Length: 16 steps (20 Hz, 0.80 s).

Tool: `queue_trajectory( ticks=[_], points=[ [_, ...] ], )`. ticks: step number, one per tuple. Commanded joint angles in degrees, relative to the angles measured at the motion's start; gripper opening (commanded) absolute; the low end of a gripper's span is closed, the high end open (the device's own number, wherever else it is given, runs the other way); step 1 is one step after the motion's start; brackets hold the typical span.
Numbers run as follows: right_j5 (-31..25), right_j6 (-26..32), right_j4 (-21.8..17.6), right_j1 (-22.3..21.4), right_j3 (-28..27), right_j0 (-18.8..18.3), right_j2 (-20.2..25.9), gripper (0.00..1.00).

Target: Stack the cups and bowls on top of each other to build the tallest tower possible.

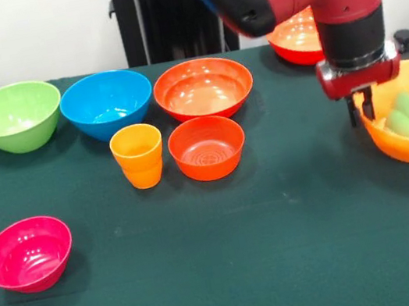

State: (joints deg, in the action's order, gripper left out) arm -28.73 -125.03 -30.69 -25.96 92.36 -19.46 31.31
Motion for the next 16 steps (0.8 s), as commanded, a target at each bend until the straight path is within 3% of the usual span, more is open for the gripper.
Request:
queue_trajectory(
  ticks=[1,7,16],
  points=[
    [-10.02,32.03,-9.23,7.48,-16.03,-6.47,4.48,0.00],
    [-16.58,46.04,-9.85,13.68,-26.33,-9.45,8.84,0.00],
    [-21.76,51.13,-8.12,13.43,-30.21,-8.95,7.20,0.00]
  ],
)
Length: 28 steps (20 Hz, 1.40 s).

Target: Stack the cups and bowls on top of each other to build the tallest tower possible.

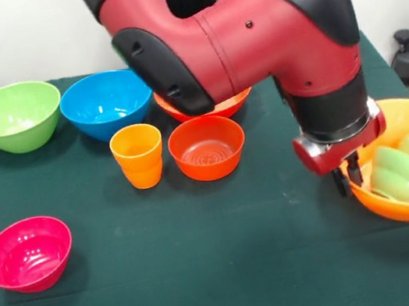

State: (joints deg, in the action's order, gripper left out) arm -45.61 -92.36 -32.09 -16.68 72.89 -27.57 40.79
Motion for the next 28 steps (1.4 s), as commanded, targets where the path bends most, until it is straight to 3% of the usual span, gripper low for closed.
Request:
queue_trajectory(
  ticks=[1,8,19,28],
  points=[
    [-5.48,19.34,-6.76,4.04,-11.11,-0.90,-2.36,0.00],
    [-13.60,29.22,-8.05,2.83,-15.92,-2.00,-2.39,0.00],
    [-28.27,39.04,-8.77,0.75,-19.29,-5.24,-2.39,0.00],
    [-25.42,41.95,-8.78,-0.12,-15.79,-9.51,-3.22,0.00]
  ],
)
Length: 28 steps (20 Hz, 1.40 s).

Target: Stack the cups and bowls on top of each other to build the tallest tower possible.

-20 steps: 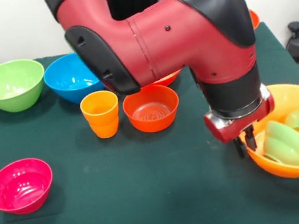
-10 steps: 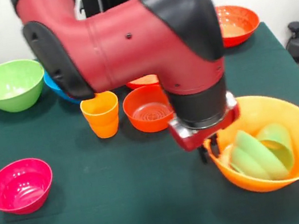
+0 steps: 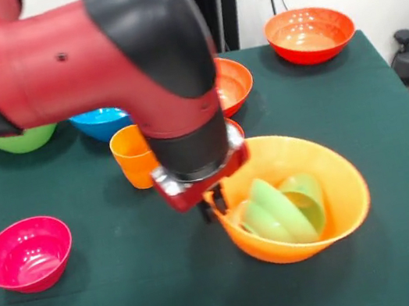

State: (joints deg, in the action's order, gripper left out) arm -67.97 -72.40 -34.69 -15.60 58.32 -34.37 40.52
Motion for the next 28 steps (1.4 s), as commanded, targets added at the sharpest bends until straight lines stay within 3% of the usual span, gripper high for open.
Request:
queue_trajectory(
  ticks=[1,6,10,11,18,23,28],
  points=[
    [-3.06,23.15,-6.32,-1.21,-1.12,-3.21,-2.97,0.00],
    [-3.86,27.78,-6.76,-0.37,-3.66,-5.03,-2.32,0.00],
    [-3.42,26.51,-6.19,0.56,-4.72,-5.45,-1.87,0.00],
    [-3.10,26.16,-6.00,0.79,-4.83,-5.51,-1.66,1.00],
    [-0.47,18.66,-4.20,-0.86,-0.55,-3.82,-1.73,1.00],
    [4.32,5.35,-2.80,-6.81,8.74,0.55,-3.06,1.00],
    [5.74,-8.17,-0.59,-11.76,13.82,6.74,-5.87,1.00]
  ],
)
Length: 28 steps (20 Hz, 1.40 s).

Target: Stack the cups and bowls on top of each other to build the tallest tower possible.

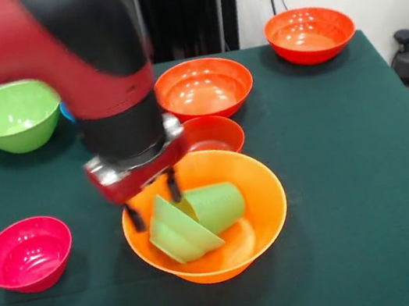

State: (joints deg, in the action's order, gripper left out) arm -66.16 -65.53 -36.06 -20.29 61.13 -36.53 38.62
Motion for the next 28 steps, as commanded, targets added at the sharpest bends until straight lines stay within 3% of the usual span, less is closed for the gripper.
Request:
queue_trajectory(
  ticks=[1,6,10,12,16,18,28],
  points=[
    [3.69,-17.84,1.44,-8.13,11.82,10.41,-4.82,1.00],
    [3.25,-32.29,2.44,-13.50,14.35,20.28,-11.31,1.00],
    [3.15,-39.91,1.74,-14.83,14.42,27.23,-15.76,1.00],
    [5.39,-42.57,0.25,-14.39,14.91,29.57,-17.51,1.00],
    [7.69,-46.26,-6.80,-16.26,15.60,35.10,-22.52,1.00],
    [8.44,-47.68,-9.30,-16.85,15.98,36.98,-24.42,1.00],
    [15.72,-49.52,-14.39,-17.13,16.27,40.82,-28.47,1.00]
  ],
)
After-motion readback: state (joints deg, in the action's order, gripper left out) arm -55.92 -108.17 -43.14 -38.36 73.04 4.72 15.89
